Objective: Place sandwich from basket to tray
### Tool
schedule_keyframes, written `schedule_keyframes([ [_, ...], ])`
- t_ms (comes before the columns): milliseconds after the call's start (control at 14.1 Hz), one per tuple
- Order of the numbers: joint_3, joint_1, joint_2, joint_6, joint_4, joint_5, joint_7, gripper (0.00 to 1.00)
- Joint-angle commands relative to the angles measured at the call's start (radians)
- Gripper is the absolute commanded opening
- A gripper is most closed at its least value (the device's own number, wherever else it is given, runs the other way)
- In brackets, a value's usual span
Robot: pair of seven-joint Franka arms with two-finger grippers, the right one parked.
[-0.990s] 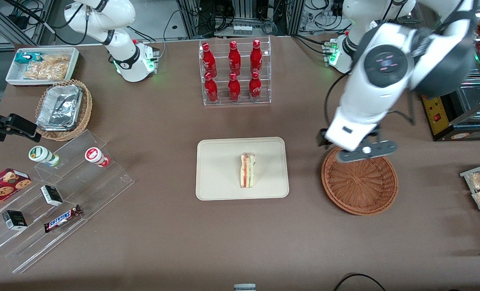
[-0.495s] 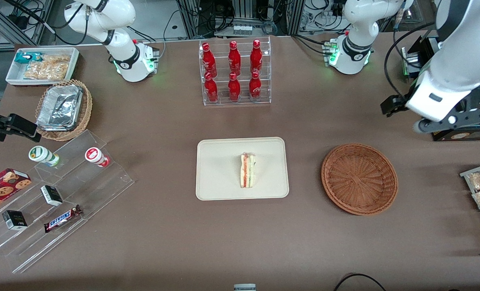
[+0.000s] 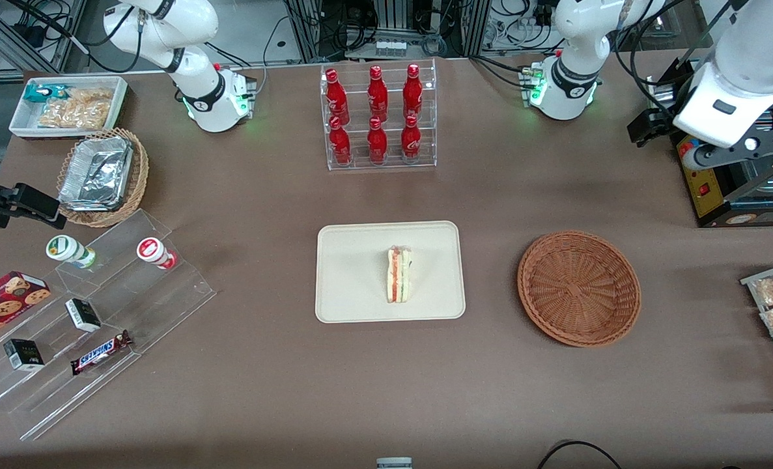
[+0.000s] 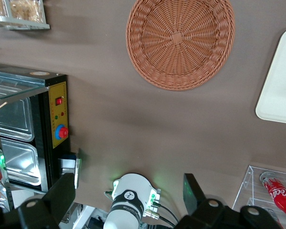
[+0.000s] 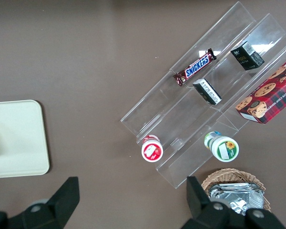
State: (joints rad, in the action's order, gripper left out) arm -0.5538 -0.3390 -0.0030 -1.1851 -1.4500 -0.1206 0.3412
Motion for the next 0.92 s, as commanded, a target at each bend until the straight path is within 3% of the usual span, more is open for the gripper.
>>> schedule_keyframes([
  [0, 0.003, -0.025, -0.023, -0.005, -0.026, 0.029, -0.022, 1.0],
  [495, 0.008, 0.0, -0.028, 0.004, -0.02, 0.032, -0.018, 1.0],
  [707, 0.249, 0.234, -0.029, -0.001, -0.021, 0.041, -0.019, 1.0],
  [848, 0.258, 0.233, -0.029, -0.001, -0.02, 0.078, -0.028, 1.0],
])
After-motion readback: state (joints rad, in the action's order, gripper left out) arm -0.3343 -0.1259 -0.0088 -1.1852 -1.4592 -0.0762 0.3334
